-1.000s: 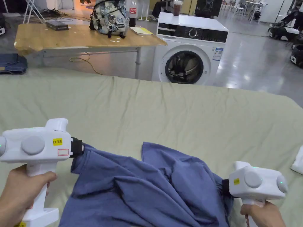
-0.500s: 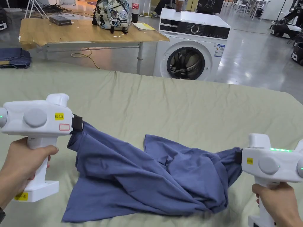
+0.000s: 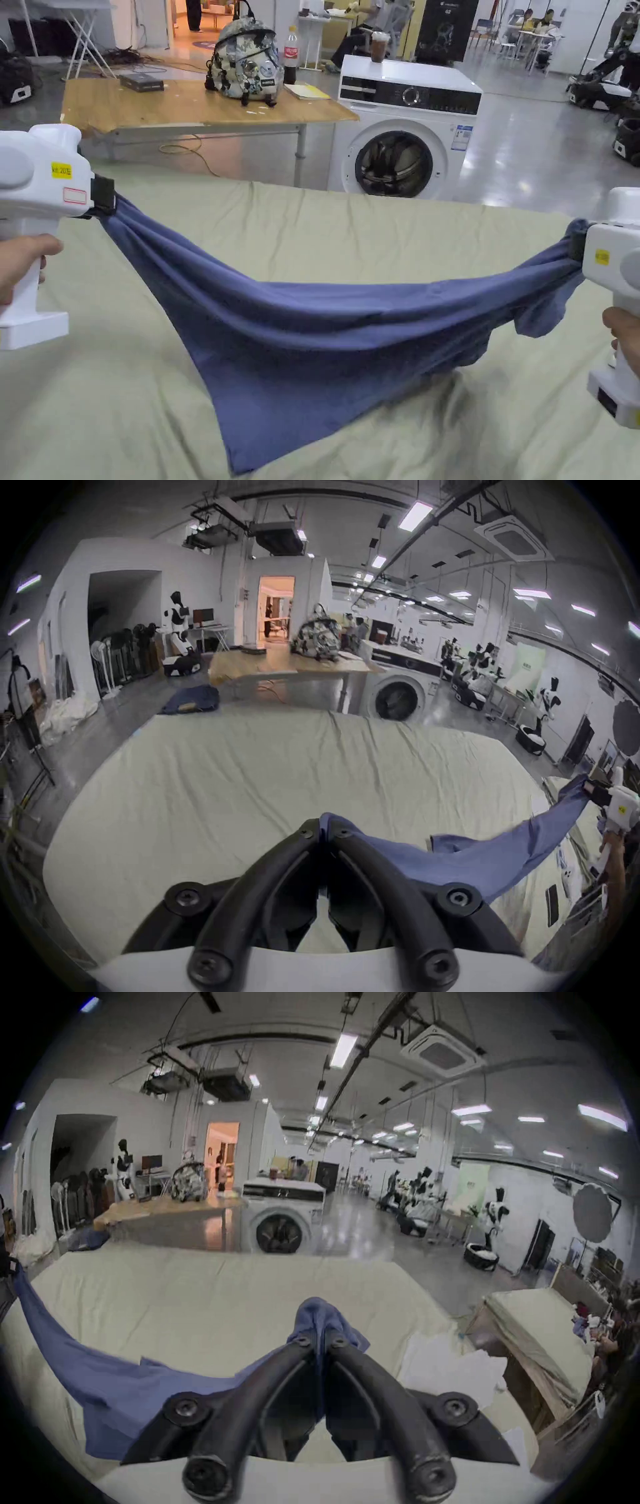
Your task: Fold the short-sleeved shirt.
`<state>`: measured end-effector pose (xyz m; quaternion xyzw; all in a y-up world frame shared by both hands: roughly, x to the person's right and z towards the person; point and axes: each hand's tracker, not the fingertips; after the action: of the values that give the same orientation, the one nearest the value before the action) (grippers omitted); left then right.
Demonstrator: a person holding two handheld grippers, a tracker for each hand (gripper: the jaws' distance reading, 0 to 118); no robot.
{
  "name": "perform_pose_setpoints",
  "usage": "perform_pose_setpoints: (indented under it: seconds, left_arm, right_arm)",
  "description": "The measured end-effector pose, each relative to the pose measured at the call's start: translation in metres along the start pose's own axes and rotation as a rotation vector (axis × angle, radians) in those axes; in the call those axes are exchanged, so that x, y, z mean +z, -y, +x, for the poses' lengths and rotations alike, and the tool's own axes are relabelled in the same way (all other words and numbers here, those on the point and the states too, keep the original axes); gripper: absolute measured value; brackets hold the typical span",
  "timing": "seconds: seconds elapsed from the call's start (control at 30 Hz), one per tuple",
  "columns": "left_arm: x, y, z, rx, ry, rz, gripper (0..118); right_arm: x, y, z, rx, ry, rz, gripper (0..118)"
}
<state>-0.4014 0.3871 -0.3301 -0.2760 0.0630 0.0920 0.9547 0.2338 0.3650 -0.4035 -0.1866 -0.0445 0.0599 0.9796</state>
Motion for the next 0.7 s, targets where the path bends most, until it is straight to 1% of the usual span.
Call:
perform_pose_setpoints:
  seconds: [0.07,0.17,0.23,0.37,0.5,0.63,0.7]
  left_arm:
    - [0.009,-0.015,-0.009,0.006,-0.012,0.019,0]
    - [0.020,-0.039,-0.019,-0.004,-0.063,0.053,0]
    - [0.025,-0.054,-0.026,0.012,-0.062,0.065,0]
    - [0.033,-0.081,-0.027,0.019,-0.072,0.105,0]
    - [0.032,-0.109,-0.024,0.013,-0.084,0.129,0]
    - [0.025,-0.137,-0.027,0.006,-0.103,0.152,0]
    - [0.022,-0.148,-0.028,0.001,-0.108,0.159,0]
  right_arm:
    - [0.006,-0.018,0.006,-0.011,0.019,0.027,1]
    - [0.013,-0.043,0.014,-0.006,0.045,0.071,1]
    - [0.016,-0.058,0.016,-0.005,0.055,0.107,1]
    - [0.021,-0.088,0.012,-0.005,0.046,0.156,1]
    - [0.018,-0.117,0.003,0.013,0.049,0.200,1]
    - [0.011,-0.150,-0.001,-0.001,0.054,0.228,1]
    - [0.007,-0.165,-0.002,0.004,0.063,0.240,1]
